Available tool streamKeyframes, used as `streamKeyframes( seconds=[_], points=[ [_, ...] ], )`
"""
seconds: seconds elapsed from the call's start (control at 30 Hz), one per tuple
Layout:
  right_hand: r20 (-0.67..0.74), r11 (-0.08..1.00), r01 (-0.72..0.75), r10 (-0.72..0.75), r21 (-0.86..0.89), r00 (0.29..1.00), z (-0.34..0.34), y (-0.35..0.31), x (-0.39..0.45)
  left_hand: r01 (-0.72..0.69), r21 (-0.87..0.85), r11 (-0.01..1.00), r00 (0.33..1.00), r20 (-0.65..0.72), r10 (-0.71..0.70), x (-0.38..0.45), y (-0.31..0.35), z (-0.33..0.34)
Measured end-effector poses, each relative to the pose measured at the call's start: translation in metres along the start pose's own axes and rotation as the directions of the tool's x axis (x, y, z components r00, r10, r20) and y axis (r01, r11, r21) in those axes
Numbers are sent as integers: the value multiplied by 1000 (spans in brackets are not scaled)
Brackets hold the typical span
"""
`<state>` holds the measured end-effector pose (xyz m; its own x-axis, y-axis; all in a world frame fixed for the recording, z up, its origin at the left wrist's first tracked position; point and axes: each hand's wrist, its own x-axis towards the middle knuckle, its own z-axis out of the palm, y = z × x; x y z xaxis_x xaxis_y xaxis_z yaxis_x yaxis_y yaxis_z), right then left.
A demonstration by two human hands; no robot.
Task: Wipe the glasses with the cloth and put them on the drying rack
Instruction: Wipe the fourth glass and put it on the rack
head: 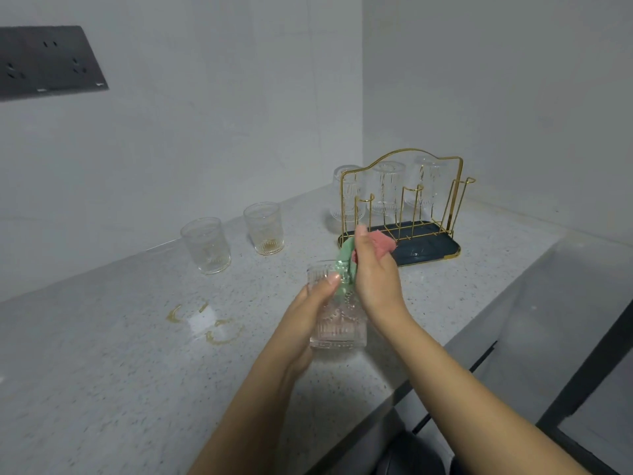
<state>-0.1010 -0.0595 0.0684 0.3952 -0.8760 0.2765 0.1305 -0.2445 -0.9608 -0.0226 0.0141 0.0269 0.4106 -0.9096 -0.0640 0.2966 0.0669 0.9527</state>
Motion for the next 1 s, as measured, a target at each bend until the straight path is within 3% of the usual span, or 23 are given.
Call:
streamKeyframes(
  seconds=[0.13, 0.23, 0.33, 0.43, 0.53, 0.6, 0.67, 0.73, 0.83, 0.93, 1.0],
  points=[
    [0, 986, -39, 40, 163, 999, -5, -3, -5, 185, -285, 940, 975, 175, -139, -5, 9, 2],
    [-31, 993, 9, -5, 120, 1000, -6, -2, -3, 259, -328, 909, 954, 231, -189, -3, 10, 1],
    [-133, 992, 88, -99, -86, 986, -4, 8, 10, 201, -204, 958, 976, 128, -177, 1, 7, -7],
    [-251, 931, 47, -146, -362, 957, -7, 8, 23, 24, 64, 998, 999, -41, -21, 3, -9, -6],
    [-295, 928, -16, -102, -372, 950, -7, 7, 28, -104, 132, 986, 984, -129, 121, 7, -20, 1],
    [-241, 970, 61, -119, -236, 963, -7, 6, 28, -54, -81, 995, 994, -96, 46, 7, -14, 4],
    [-208, 985, 168, -171, -33, 963, -7, 3, 25, 118, -361, 925, 993, 25, -117, 4, -7, 3],
    [-232, 977, 209, -194, 39, 953, -8, 2, 25, 250, -430, 868, 968, 125, -217, 3, -4, 2],
    [-272, 985, 157, -170, -69, 947, -6, 6, 28, 214, -331, 919, 977, 70, -202, 6, -9, 4],
    [-302, 970, 46, -119, -237, 946, -7, 12, 30, -33, 6, 999, 995, -91, 34, 12, -22, 2],
    [-295, 976, 37, -101, -216, 950, -6, 14, 29, -85, 52, 995, 988, -123, 91, 13, -25, 4]
  ],
)
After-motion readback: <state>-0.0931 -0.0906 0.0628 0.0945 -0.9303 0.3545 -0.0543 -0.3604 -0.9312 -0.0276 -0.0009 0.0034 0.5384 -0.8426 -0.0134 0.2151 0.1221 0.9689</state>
